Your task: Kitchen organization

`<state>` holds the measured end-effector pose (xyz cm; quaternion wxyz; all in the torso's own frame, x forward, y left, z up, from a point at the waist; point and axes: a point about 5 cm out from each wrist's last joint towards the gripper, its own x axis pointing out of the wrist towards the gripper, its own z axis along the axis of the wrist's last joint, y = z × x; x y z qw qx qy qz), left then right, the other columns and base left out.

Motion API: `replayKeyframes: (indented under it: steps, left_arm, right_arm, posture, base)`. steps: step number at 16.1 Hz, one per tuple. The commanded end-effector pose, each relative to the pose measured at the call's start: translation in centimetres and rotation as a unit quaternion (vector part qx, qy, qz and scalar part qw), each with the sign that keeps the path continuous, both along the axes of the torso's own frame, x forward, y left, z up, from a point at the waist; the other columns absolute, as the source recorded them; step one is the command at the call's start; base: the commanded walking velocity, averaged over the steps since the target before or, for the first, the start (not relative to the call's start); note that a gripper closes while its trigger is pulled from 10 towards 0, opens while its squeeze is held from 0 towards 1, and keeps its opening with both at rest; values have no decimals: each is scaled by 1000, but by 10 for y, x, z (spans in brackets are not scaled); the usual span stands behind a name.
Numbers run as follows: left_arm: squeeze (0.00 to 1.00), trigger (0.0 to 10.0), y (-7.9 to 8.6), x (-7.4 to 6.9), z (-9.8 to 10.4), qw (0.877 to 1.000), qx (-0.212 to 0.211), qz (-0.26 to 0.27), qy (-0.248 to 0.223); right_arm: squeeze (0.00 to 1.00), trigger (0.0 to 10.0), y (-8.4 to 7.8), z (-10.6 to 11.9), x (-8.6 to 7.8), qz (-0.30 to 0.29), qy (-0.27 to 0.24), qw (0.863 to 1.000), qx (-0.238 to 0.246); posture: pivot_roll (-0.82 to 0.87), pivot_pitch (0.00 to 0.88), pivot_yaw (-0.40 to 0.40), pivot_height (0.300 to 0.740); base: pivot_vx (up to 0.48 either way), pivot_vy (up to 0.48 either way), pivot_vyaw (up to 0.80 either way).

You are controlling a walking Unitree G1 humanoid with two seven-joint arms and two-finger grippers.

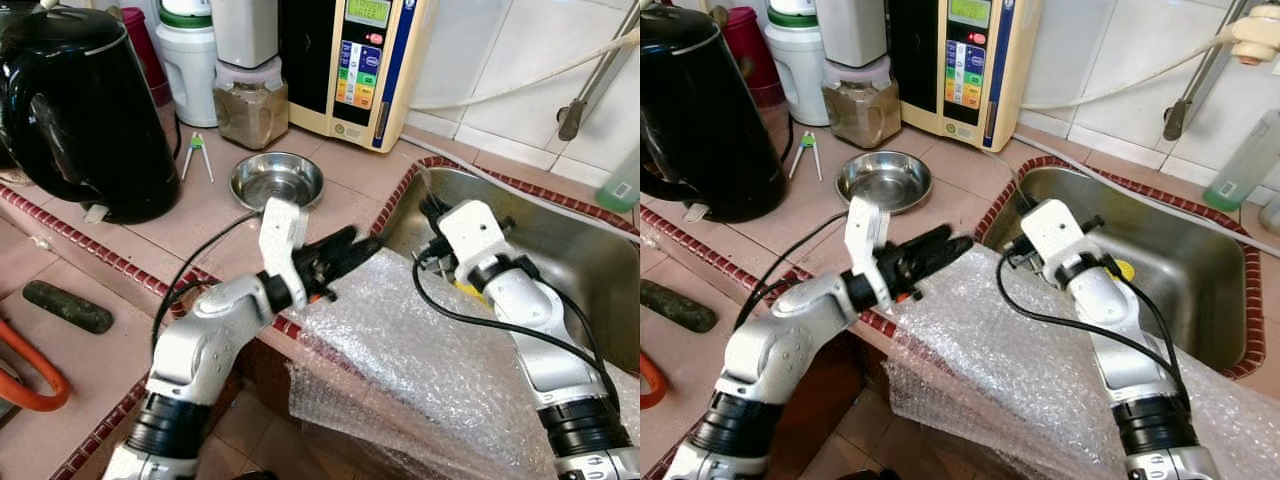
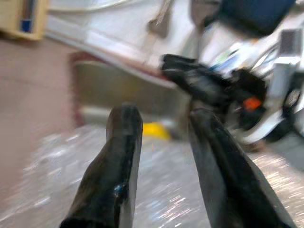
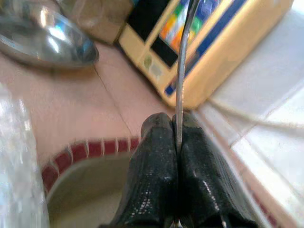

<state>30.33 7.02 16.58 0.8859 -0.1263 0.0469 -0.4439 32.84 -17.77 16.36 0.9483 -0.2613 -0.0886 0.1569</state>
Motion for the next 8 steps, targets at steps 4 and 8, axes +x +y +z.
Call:
replayKeyframes:
  steps: [4, 8]
  left_arm:
    - [1000, 10000, 0, 0, -10, 999, 33, 13, -20]
    - [1000, 10000, -3, 1, -14, 998, 51, 13, -41]
  right_arm:
    - [0, 0, -35, -28, -5, -64, 50, 997, 2]
    - [0, 0, -49, -42, -4, -107, 76, 991, 8]
  posture:
    - [9, 85, -18, 740]
    - [10, 86, -14, 740]
  base:
    - [0, 0, 0]
    - [0, 0, 0]
